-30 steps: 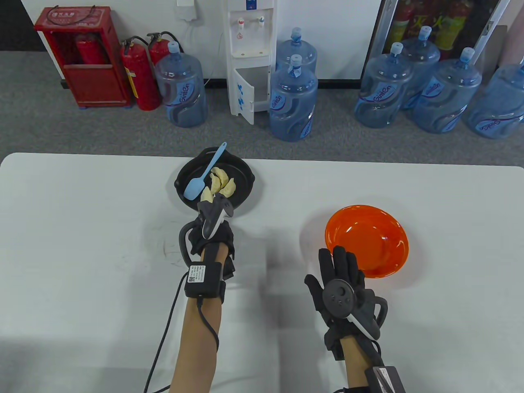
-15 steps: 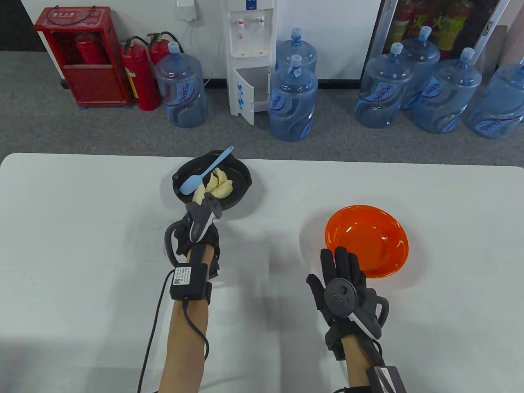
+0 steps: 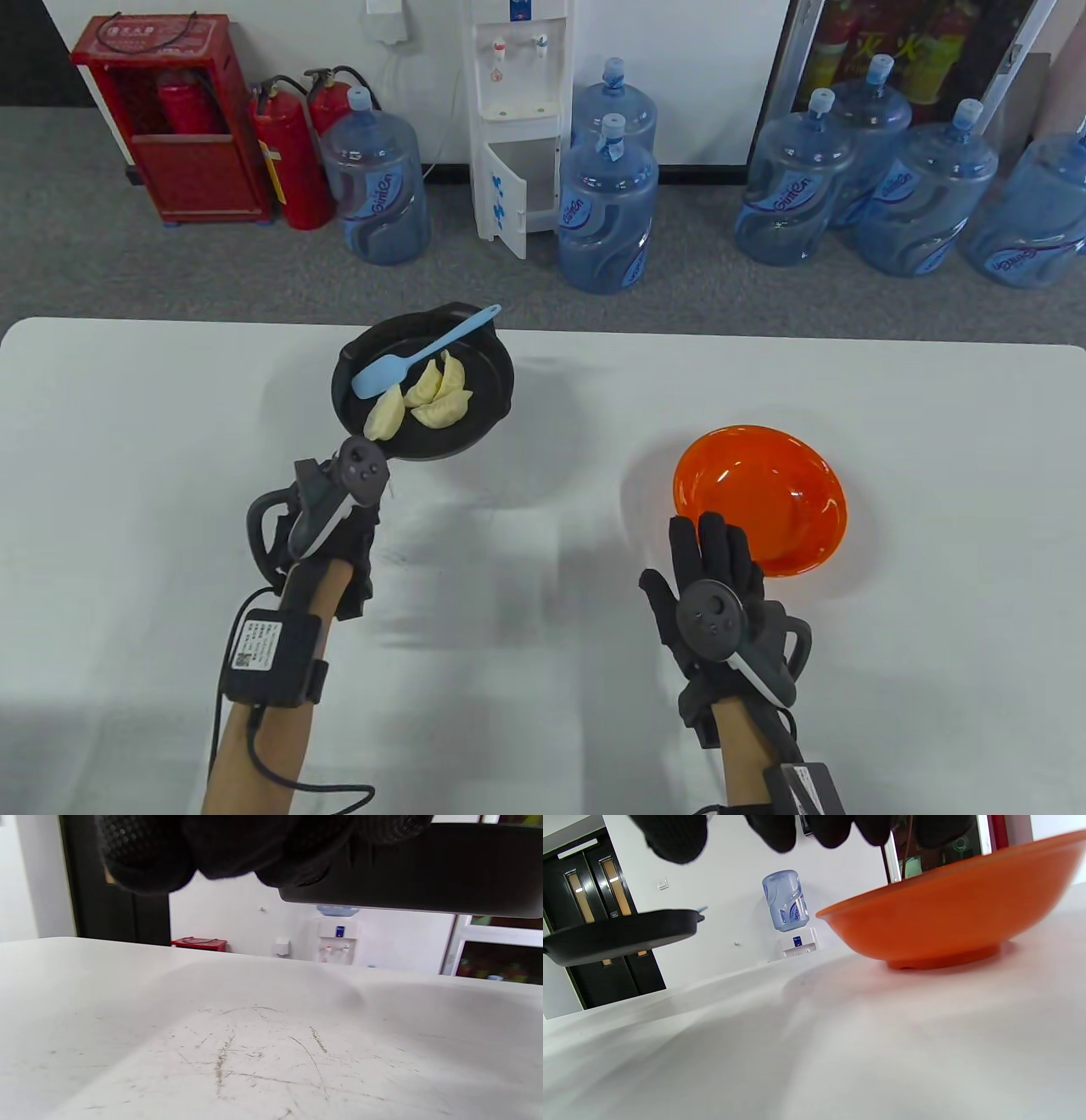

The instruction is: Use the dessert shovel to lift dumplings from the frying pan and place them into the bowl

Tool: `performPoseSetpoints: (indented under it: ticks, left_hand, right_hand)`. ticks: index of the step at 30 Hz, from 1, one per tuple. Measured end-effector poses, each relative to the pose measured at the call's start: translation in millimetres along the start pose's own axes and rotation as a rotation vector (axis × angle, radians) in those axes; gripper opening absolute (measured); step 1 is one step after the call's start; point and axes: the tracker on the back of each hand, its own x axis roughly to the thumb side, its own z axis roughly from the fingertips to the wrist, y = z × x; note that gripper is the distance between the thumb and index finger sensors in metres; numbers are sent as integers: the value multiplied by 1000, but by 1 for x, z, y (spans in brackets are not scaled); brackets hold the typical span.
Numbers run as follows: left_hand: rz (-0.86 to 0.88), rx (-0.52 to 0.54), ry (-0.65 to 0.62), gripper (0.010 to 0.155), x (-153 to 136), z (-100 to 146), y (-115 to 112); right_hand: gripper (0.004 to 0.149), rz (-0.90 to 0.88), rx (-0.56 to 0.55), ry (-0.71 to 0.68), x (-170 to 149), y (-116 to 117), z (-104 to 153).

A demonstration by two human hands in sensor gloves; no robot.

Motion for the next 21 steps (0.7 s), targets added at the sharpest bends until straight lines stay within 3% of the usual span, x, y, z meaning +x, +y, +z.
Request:
performPoseSetpoints:
  ticks: [5, 13, 21]
  left_hand:
    - [17, 40, -86, 57, -15, 31, 7]
    - [-16, 54, -225, 56, -25, 67, -4]
    - [-55, 58, -329, 56, -32, 81, -11]
  right_hand:
    - [76, -26, -10, 6, -3, -1, 1]
    - [77, -39, 4, 22, -6, 0, 1]
    - [76, -36, 6, 25, -5, 1, 1]
